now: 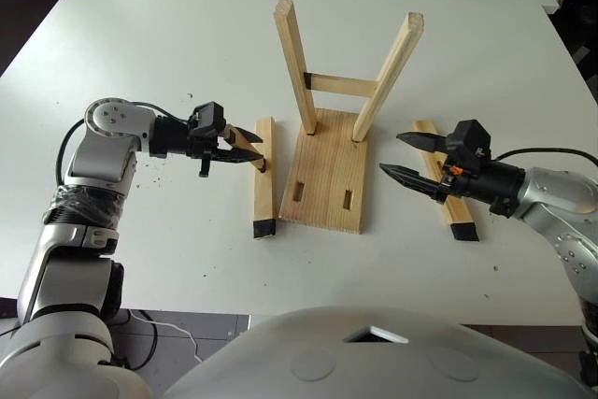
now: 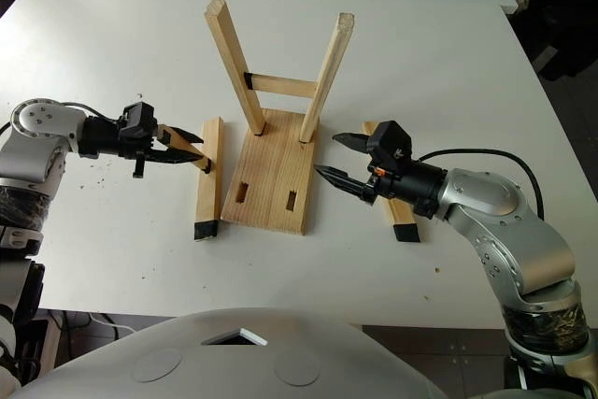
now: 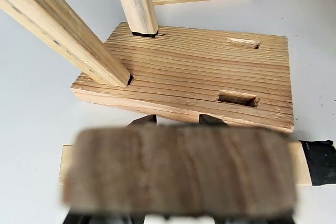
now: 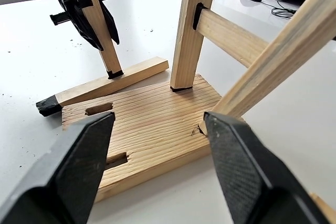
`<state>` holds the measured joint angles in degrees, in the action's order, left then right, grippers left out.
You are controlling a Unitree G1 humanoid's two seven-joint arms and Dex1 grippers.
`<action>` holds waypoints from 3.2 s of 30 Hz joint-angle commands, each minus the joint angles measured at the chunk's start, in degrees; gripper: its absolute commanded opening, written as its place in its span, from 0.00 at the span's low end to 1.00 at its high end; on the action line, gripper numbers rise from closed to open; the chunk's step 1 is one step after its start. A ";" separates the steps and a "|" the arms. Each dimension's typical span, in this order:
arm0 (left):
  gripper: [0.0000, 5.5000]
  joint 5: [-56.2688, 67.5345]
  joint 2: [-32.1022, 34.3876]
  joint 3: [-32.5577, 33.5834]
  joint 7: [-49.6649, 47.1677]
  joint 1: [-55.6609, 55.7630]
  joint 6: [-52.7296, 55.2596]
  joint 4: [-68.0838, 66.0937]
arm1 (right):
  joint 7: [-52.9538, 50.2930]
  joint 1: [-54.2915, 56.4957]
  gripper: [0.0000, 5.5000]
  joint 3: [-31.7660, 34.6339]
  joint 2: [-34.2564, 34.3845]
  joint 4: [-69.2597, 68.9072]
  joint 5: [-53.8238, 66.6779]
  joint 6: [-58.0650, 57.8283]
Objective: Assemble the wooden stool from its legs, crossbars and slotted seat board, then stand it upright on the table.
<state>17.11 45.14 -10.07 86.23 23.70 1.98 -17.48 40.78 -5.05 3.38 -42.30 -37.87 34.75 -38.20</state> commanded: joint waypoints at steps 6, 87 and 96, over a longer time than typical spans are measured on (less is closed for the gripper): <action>0.24 -3.06 5.48 -2.17 3.36 -4.69 2.08 1.78 | -1.42 -1.89 0.57 0.25 0.36 -1.59 -0.62 0.29; 0.40 37.50 -10.65 21.27 -36.67 -9.79 32.87 43.12 | 5.38 2.05 0.57 1.10 -2.73 3.84 -3.75 2.90; 0.40 16.36 -2.86 1.89 -31.90 -34.87 26.84 51.19 | 4.42 0.27 0.57 2.26 -2.57 2.64 -3.42 2.86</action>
<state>37.11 40.71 -6.43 53.96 -8.83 30.53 34.84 45.51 -4.09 4.85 -44.89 -34.31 31.33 -35.70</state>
